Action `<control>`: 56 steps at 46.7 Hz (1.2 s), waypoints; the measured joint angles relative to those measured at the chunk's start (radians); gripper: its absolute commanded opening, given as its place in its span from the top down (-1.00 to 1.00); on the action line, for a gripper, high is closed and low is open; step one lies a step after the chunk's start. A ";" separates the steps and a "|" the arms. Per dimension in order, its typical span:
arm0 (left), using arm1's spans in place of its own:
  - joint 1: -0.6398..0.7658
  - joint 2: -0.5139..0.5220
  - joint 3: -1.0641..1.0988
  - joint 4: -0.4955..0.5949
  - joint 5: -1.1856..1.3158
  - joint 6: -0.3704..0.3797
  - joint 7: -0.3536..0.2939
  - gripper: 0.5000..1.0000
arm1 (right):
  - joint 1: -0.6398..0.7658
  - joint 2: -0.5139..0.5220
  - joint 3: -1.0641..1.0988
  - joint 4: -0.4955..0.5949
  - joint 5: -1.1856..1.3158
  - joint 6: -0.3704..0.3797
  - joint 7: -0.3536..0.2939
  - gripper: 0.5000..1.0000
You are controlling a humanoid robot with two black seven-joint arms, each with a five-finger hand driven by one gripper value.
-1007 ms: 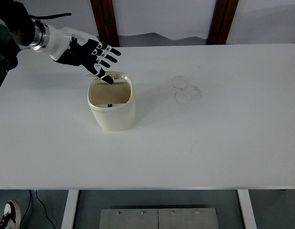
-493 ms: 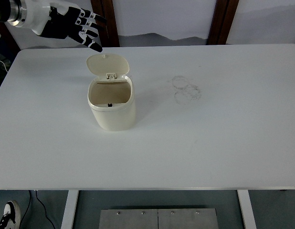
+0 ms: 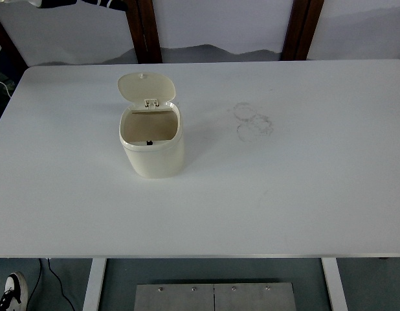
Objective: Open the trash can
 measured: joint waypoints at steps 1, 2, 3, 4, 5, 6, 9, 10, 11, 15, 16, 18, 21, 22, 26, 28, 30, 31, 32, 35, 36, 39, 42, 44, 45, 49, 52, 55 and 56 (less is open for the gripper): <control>0.007 0.000 -0.007 0.008 0.000 0.001 -0.011 -1.00 | 0.000 0.000 0.000 0.000 0.000 0.000 0.000 -0.98; 0.012 0.000 -0.012 0.014 -0.001 0.001 -0.021 -1.00 | 0.000 0.000 0.000 0.000 0.000 0.000 0.000 -0.98; 0.019 0.000 -0.019 0.021 -0.003 0.001 -0.032 -1.00 | 0.000 0.000 0.000 0.000 0.000 0.000 0.000 -0.98; 0.029 0.000 -0.029 0.029 -0.006 0.001 -0.044 -1.00 | 0.000 0.000 0.000 0.000 0.000 0.000 0.000 -0.98; 0.037 0.001 -0.038 0.036 -0.009 0.001 -0.056 -1.00 | 0.000 0.000 0.000 0.000 0.000 0.000 0.000 -0.98; 0.046 0.002 -0.049 0.043 -0.012 0.001 -0.068 -1.00 | 0.000 0.000 0.000 0.000 0.000 0.000 0.000 -0.98; 0.076 0.005 -0.093 0.066 -0.016 0.001 -0.113 -1.00 | 0.000 0.000 0.000 0.000 0.000 0.000 0.000 -0.98; 0.087 0.006 -0.111 0.074 -0.017 0.000 -0.130 -1.00 | 0.000 0.000 0.000 0.000 0.000 0.000 0.000 -0.98; 0.101 0.007 -0.133 0.082 -0.018 0.000 -0.148 -1.00 | 0.000 0.000 0.000 0.000 0.000 0.000 0.000 -0.98; 0.159 0.008 -0.217 0.110 -0.018 0.000 -0.198 -1.00 | 0.000 0.000 0.000 0.000 0.000 0.000 0.000 -0.98; 0.172 0.008 -0.238 0.116 -0.019 0.000 -0.203 -1.00 | 0.000 0.000 0.000 0.000 0.000 0.000 0.000 -0.98; 0.200 0.008 -0.282 0.130 -0.019 -0.001 -0.208 -1.00 | 0.000 0.000 0.000 0.000 0.000 0.000 0.000 -0.98; 0.243 0.006 -0.349 0.152 -0.019 0.000 -0.210 -1.00 | 0.000 0.000 0.000 0.000 0.002 0.000 0.000 -0.98; 0.256 0.004 -0.370 0.158 -0.019 0.000 -0.210 -1.00 | 0.000 0.000 0.000 0.000 0.002 0.000 0.000 -0.98; 0.311 0.001 -0.455 0.176 -0.026 0.001 -0.209 -1.00 | 0.000 0.000 0.000 0.000 0.004 0.000 0.000 -0.98; 0.336 -0.001 -0.490 0.186 -0.040 0.001 -0.209 -1.00 | 0.000 0.000 0.000 0.000 0.004 0.000 0.000 -0.98; 0.367 -0.002 -0.522 0.196 -0.059 0.001 -0.208 -1.00 | 0.000 0.000 0.000 0.000 0.005 0.000 0.000 -0.98; 0.377 -0.003 -0.534 0.204 -0.068 0.001 -0.208 -1.00 | 0.000 0.000 0.000 0.000 0.005 0.000 0.000 -0.98; 0.387 -0.004 -0.548 0.209 -0.078 0.001 -0.208 -1.00 | 0.000 0.000 0.000 0.000 0.005 0.000 0.000 -0.98; 0.411 -0.006 -0.570 0.232 -0.113 0.000 -0.208 -1.00 | 0.000 0.000 0.000 0.000 0.004 0.000 0.000 -0.98; 0.421 -0.007 -0.575 0.244 -0.125 0.000 -0.209 -1.00 | 0.000 0.000 0.000 0.000 0.004 0.000 0.000 -0.98; 0.440 -0.007 -0.585 0.265 -0.166 0.000 -0.211 -1.00 | 0.000 0.000 0.000 0.000 0.002 0.000 0.000 -0.98; 0.459 -0.008 -0.592 0.282 -0.206 -0.002 -0.212 -1.00 | 0.000 0.000 0.000 0.000 0.002 0.000 0.000 -0.98; 0.475 -0.008 -0.595 0.288 -0.229 -0.003 -0.213 -1.00 | 0.000 0.000 0.000 0.000 0.002 0.000 0.000 -0.98; 0.481 -0.008 -0.596 0.289 -0.235 -0.003 -0.213 -1.00 | 0.000 0.000 0.000 0.000 0.003 0.000 0.000 -0.98; 0.504 -0.009 -0.604 0.293 -0.247 -0.004 -0.213 -1.00 | 0.000 0.000 0.000 0.000 0.004 0.000 0.000 -0.98; 0.526 -0.009 -0.616 0.293 -0.249 -0.004 -0.213 -1.00 | 0.000 0.000 0.000 0.000 0.005 0.000 0.000 -0.98; 0.556 -0.010 -0.645 0.296 -0.250 -0.004 -0.213 -1.00 | 0.000 0.000 0.000 0.000 0.006 0.000 0.000 -0.98; 0.568 -0.011 -0.655 0.298 -0.250 -0.004 -0.214 -1.00 | 0.000 0.000 0.000 0.000 0.006 0.000 0.000 -0.98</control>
